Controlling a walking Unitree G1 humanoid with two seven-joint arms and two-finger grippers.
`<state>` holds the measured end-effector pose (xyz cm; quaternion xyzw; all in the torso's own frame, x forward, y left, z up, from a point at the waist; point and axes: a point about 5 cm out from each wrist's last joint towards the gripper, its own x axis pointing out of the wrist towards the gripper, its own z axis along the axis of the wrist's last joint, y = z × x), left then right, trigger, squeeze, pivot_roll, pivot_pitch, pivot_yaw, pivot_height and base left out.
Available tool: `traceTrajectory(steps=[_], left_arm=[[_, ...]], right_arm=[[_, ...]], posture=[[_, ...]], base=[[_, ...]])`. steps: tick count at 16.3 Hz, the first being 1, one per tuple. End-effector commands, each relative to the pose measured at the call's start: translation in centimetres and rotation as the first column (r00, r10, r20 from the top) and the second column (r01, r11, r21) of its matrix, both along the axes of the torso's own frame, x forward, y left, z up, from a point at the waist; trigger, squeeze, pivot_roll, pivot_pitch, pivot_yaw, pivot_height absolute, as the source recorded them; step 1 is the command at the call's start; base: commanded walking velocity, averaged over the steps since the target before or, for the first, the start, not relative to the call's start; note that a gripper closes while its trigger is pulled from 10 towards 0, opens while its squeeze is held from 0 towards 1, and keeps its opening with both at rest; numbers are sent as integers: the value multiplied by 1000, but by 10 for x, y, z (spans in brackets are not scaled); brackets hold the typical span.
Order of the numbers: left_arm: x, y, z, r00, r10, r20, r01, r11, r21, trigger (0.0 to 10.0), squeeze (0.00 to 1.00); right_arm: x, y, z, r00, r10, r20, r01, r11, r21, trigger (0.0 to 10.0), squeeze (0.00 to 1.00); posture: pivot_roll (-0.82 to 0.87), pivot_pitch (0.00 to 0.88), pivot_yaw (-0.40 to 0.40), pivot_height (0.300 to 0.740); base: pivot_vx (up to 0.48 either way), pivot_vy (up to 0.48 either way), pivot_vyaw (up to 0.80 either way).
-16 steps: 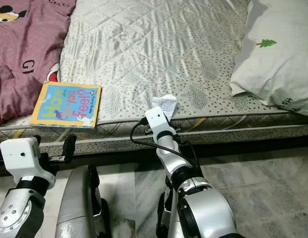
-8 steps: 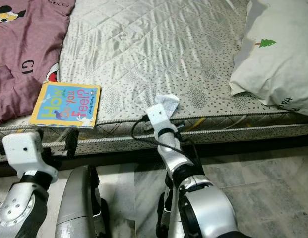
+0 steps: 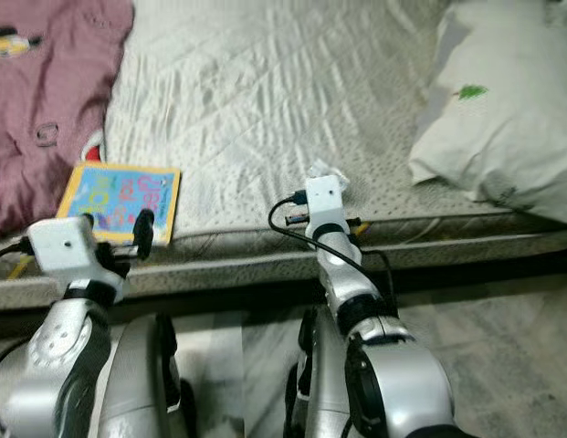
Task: Clean up the room
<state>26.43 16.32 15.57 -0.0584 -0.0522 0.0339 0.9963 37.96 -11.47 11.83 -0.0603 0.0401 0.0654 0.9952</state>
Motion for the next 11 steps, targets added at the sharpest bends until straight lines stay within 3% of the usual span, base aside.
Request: traceTrajectory(steps=[1,2,3,4,5,7,11], left_arm=[[4,3,-3,1000,13,4,-13,1000,11,10000,0],[7,3,-4,1000,16,12,-17,1000,15,10000,0],[15,4,-6,1000,20,8,-20,1000,14,10000,0],[22,4,-7,1000,26,17,-26,1000,3,10000,0],[27,3,-5,998,14,54,-17,999,41,10000,0],[37,6,-5,997,22,79,-24,999,33,10000,0],[44,11,-8,995,31,94,-35,999,41,10000,0]], right_arm=[[-1,-2,0,1000,3,5,-4,998,57,0,0],[-1,0,1,1000,16,11,-16,997,72,353,0],[0,2,6,999,34,28,-37,996,79,9373,0],[-2,2,11,995,49,92,-56,996,76,10000,0],[-5,0,13,991,52,122,-65,992,105,10000,0],[-5,-7,22,985,40,168,-77,973,219,10000,0],[-2,-11,37,972,13,234,-79,958,275,10000,0]], posture=[[75,47,-49,538],[68,31,-45,538],[50,0,-38,538],[37,0,-32,538],[32,0,-31,538],[27,0,-29,538],[23,0,-16,572]], base=[[0,0,0],[0,0,0],[0,0,0],[0,0,0],[0,0,0],[0,0,0],[0,0,0]])
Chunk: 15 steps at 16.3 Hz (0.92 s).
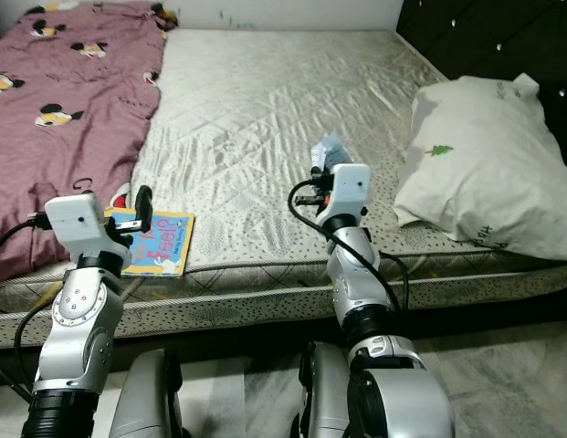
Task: Clean up the room
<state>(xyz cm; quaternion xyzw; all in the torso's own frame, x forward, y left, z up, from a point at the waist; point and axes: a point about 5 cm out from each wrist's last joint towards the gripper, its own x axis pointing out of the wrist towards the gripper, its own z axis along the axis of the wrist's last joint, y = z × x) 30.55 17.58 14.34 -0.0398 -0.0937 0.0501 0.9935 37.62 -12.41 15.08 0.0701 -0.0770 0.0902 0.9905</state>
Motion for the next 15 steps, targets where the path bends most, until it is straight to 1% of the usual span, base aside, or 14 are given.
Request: traceTrajectory(steps=[1,3,5,7,8,10,12,13,15], left_arm=[[3,-1,2,1000,-8,22,7,1000,9,10000,0],[3,-1,0,1000,-5,29,5,1000,8,10000,0],[2,-1,-2,1000,-3,26,3,1000,0,10000,0],[-1,-4,-6,1000,-10,22,10,1000,-4,10000,0],[-1,-7,-6,1000,-23,21,23,1000,-3,10000,0],[-2,-8,-3,999,-30,26,30,1000,-1,10000,0],[-3,-4,-2,999,-28,26,28,1000,5,10000,0],[-6,2,-7,1000,-14,10,14,1000,19,10000,0],[-5,2,-7,1000,-16,4,16,1000,19,10000,0]], right_arm=[[0,-3,8,1000,-5,25,4,999,36,10000,0],[-2,-4,6,1000,-8,23,7,998,69,10000,0],[-3,-4,7,1000,-9,29,7,998,70,10000,0],[-7,-7,4,999,-28,25,26,996,86,10000,0],[-9,-9,3,999,-39,21,37,995,92,10000,0],[-10,-10,3,999,-41,17,39,995,95,10000,0],[-11,-9,1,999,-38,12,37,995,96,10000,0],[-14,-7,-3,999,-42,4,42,995,91,10000,0],[-16,-8,-4,999,-53,0,53,994,91,10000,0]], posture=[[26,0,-14,587],[22,0,-3,616],[14,0,4,636],[5,0,15,655],[10,0,14,670],[18,0,11,694],[17,0,12,709],[13,0,15,723],[14,0,30,740]], base=[[0,0,0],[0,0,0],[0,0,0],[0,0,0],[0,0,0],[0,0,0],[0,0,0],[0,0,0],[0,0,0]])
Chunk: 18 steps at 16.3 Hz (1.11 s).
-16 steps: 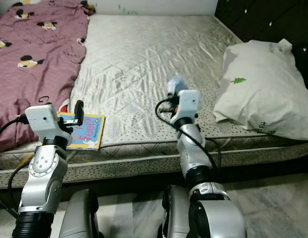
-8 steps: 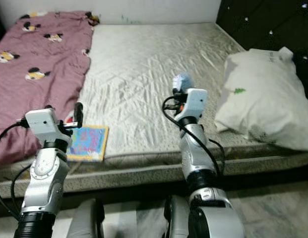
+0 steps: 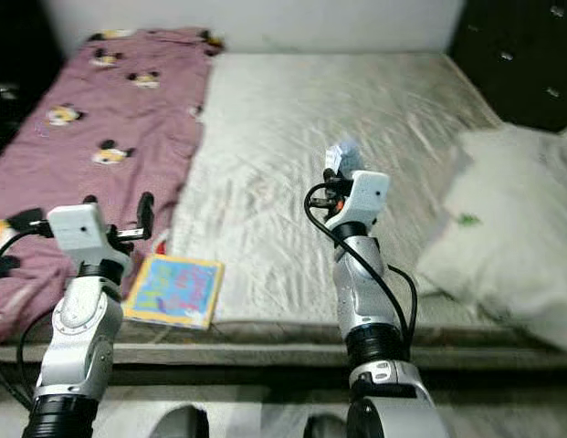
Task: Clean up the room
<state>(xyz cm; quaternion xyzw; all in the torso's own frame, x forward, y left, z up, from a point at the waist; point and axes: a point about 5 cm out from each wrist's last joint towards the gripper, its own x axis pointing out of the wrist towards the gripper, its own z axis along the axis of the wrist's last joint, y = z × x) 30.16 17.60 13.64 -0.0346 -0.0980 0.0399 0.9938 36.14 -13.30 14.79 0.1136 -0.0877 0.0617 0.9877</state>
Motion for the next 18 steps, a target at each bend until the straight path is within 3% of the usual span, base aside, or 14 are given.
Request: traceTrajectory(steps=[1,5,7,9,10,12,15,17,18], left_arm=[[0,-1,2,1000,-12,-4,12,1000,5,10000,0],[-3,-6,-5,999,-42,-31,42,999,0,10000,0],[-3,-15,-17,994,-33,-105,31,999,-21,10000,0],[-5,-22,-17,993,-55,-105,49,997,-53,10000,0],[-7,-27,-18,990,-98,-103,87,991,-106,10000,0],[-8,-30,-18,990,-90,-108,77,990,-118,10000,0],[-11,-36,-19,984,-112,-138,92,986,-142,10000,0],[-15,-37,-20,982,-144,-124,123,978,-166,10000,0],[-18,-37,-20,977,-182,-109,162,971,-175,10000,0]], right_arm=[[-2,0,-2,1000,-9,-11,9,1000,-4,10000,0],[-10,-4,-10,998,-44,-34,43,999,-12,10000,0],[-15,-3,-14,998,-36,-51,34,999,-25,10000,0],[-17,-4,-14,998,-35,-53,34,999,-27,10000,0],[-20,-5,-15,998,-33,-61,31,999,-39,10000,0],[-22,-10,-19,995,-48,-89,43,997,-68,10000,0],[-25,-20,-30,975,-110,-195,89,990,-113,10000,0],[-31,-29,-32,945,-262,-198,221,953,-206,10000,0],[-34,-25,-31,968,-185,-170,156,973,-171,10000,0]], posture=[[12,0,34,740],[-9,0,40,740],[-24,0,35,740],[-31,0,29,740],[-42,0,19,740],[-50,0,9,740],[-63,0,-1,740],[-68,0,-3,740],[-69,5,-4,740]], base=[[0,0,0],[0,0,0],[0,0,0],[0,0,0],[0,0,0],[0,0,0],[0,0,0],[0,0,0],[0,0,0]])
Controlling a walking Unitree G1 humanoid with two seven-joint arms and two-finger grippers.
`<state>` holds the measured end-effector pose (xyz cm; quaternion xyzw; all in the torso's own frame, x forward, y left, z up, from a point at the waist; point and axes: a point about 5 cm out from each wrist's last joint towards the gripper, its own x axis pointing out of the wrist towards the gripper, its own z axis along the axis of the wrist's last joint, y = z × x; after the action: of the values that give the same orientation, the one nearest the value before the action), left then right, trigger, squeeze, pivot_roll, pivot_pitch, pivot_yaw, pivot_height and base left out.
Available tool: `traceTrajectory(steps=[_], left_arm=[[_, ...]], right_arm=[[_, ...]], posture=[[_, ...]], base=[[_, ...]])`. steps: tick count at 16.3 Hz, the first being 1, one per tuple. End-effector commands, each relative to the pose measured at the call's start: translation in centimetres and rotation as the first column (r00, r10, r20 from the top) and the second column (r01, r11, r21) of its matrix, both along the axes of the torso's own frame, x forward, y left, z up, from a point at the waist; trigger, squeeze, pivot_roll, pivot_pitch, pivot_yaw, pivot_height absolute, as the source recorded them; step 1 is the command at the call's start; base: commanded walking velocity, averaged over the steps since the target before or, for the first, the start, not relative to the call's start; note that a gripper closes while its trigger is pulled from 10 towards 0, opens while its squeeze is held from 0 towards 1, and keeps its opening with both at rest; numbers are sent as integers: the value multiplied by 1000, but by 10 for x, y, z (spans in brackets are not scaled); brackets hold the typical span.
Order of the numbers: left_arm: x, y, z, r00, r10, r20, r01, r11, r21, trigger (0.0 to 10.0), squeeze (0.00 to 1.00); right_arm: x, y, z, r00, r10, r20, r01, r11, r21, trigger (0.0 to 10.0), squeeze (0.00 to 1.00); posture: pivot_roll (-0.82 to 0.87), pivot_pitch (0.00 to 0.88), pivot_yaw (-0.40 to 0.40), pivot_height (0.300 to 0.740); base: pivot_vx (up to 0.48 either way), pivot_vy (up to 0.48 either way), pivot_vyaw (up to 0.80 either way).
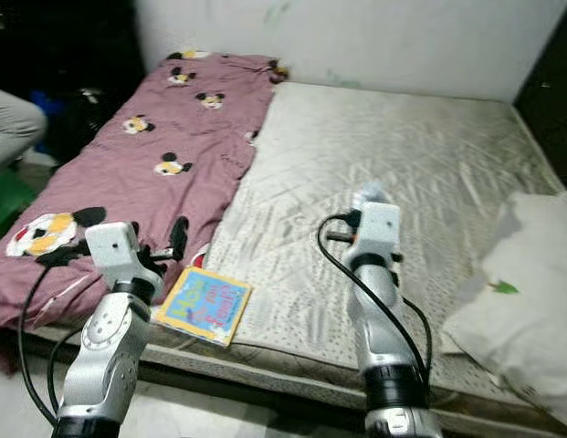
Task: Clean up the room
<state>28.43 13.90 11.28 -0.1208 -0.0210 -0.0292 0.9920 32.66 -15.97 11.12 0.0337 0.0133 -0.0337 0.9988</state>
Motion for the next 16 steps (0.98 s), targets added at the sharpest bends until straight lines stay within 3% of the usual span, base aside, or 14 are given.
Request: traceTrajectory(steps=[1,2,6,9,13,16], left_arm=[[-3,0,1,1000,-21,13,21,1000,-4,10000,0],[-4,1,0,1000,-11,6,11,1000,-2,10000,0],[-5,-1,2,1000,-5,14,5,1000,-24,10000,0],[-2,-5,7,999,-13,35,13,1000,-19,10000,0],[-5,-3,1,1000,9,16,-8,999,-38,10000,0],[-1,-8,1,1000,2,8,-1,998,-61,10000,0]], right_arm=[[-2,3,7,998,39,45,-37,999,-30,10000,0],[-4,1,8,999,3,53,3,993,-115,10000,0],[-9,14,14,992,111,57,-106,991,-76,10000,0],[-3,13,18,994,96,50,-92,993,-68,10000,0],[3,25,29,983,155,96,-146,985,-90,10000,0],[3,24,28,985,159,61,-155,985,-70,10000,0]], posture=[[-70,8,-4,740],[-73,13,-6,740],[-80,19,-13,740],[-79,14,-25,740],[-96,22,-23,740],[-106,22,-22,740]], base=[[0,0,0],[0,0,0],[0,0,0],[0,0,0],[0,0,0],[0,0,-267]])
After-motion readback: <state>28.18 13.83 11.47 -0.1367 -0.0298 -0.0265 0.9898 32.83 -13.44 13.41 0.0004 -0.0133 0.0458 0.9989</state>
